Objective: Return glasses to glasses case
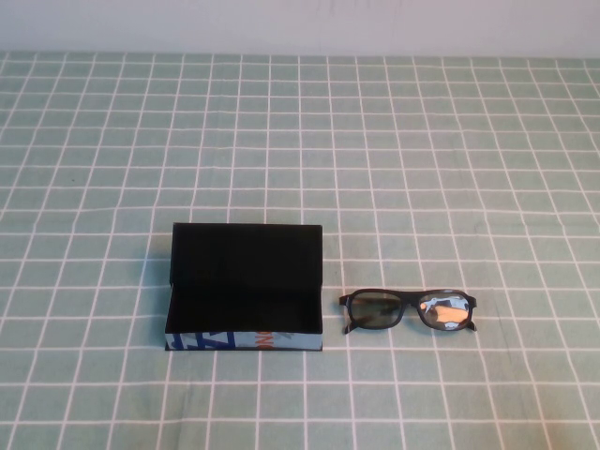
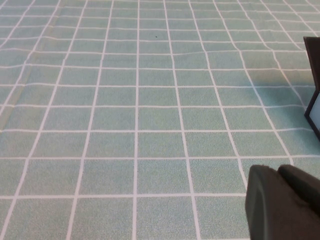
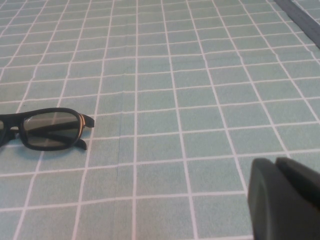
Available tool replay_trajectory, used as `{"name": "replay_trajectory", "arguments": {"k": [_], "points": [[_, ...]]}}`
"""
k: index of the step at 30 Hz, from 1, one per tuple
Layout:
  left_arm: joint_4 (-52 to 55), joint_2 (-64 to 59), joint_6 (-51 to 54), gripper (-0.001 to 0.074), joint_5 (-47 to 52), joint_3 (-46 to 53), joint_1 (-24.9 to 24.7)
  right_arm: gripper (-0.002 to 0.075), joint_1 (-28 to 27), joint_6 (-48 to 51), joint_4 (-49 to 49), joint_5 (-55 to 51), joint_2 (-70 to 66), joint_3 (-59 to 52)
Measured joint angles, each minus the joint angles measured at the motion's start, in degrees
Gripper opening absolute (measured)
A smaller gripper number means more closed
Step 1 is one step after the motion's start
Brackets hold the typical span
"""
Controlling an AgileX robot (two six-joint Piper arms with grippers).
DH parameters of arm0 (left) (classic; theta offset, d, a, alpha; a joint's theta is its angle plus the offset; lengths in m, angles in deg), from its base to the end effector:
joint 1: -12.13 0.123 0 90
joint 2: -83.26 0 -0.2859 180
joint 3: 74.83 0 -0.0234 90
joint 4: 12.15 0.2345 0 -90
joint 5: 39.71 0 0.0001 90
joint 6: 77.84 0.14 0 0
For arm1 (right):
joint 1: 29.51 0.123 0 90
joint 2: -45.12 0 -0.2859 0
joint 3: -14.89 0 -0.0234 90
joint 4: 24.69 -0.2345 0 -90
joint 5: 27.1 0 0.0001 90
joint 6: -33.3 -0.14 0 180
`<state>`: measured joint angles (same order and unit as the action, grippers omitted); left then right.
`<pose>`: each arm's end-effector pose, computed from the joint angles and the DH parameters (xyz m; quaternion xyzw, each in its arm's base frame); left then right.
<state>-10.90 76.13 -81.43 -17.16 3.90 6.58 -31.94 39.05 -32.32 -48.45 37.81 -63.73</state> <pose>0.0810 -0.0067 0.1545 0.0196 0.8109 -0.0373 0.5837 0.0825 0.0033 0.1581 0.0123 0.8042 0.0139 0.5940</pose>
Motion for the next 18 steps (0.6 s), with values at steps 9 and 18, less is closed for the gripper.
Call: {"name": "replay_trajectory", "arguments": {"k": [9,18], "points": [[3.39,0.00,0.54,-0.0001,-1.54,0.00,0.00,-0.0013,0.00,0.00,0.00,0.00,0.00,0.00],[3.76,0.00,0.09,-0.0001,-19.09,0.00,0.00,-0.0013,0.00,0.00,-4.79,16.18,0.00,-0.24]]}}
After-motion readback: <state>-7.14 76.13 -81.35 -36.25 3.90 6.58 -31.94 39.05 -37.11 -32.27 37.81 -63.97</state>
